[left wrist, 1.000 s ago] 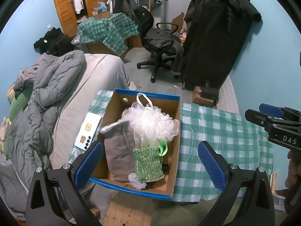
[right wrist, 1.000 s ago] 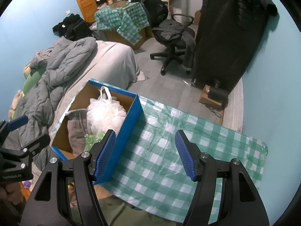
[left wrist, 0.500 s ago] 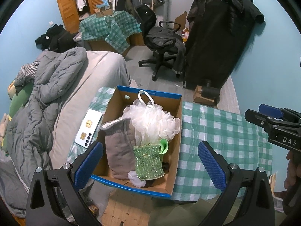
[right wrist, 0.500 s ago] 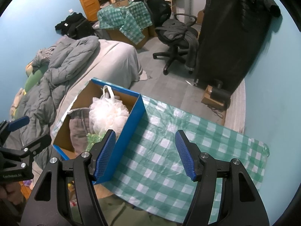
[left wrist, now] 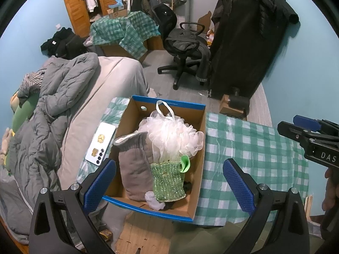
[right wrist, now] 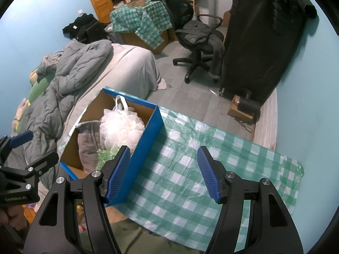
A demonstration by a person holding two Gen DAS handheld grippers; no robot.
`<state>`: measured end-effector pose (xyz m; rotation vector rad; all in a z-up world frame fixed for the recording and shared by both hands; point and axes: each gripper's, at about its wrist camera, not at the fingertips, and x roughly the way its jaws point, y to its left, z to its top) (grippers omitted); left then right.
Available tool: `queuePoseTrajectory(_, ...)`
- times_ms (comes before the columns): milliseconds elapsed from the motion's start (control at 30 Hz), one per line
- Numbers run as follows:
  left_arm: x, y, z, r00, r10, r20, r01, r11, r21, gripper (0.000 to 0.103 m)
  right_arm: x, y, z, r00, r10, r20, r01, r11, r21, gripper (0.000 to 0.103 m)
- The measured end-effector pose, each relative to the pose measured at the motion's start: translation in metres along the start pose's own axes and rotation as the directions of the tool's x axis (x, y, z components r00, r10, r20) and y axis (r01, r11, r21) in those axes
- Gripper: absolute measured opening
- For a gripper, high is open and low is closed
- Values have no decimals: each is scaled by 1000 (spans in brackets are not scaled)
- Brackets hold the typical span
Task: Organize soft objects
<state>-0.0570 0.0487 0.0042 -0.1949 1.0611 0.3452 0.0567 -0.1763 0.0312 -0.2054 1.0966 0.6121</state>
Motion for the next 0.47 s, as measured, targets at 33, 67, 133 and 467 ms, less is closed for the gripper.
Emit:
queuePoseTrajectory(33, 0, -1, 0, 1000, 0, 1, 0, 1000, 1, 102, 0, 0, 0, 1000, 0, 0, 0, 1000, 0, 65)
queuePoseTrajectory(67, 0, -1, 1, 1000, 1, 0, -1, 1000, 1, 102, 0, 0, 0, 1000, 0, -1, 0, 1000, 1, 65)
queuePoseTrajectory(133, 0, 0, 1, 1000, 0, 0, 0, 1000, 2, 102, -1, 1, 0, 1000, -1, 0, 1, 1000, 2, 65)
queuePoseTrajectory(467, -2, -3, 0, 1000, 14, 14, -14, 1000, 4, 102, 0, 0, 0, 1000, 1, -1, -1, 1000, 0, 65)
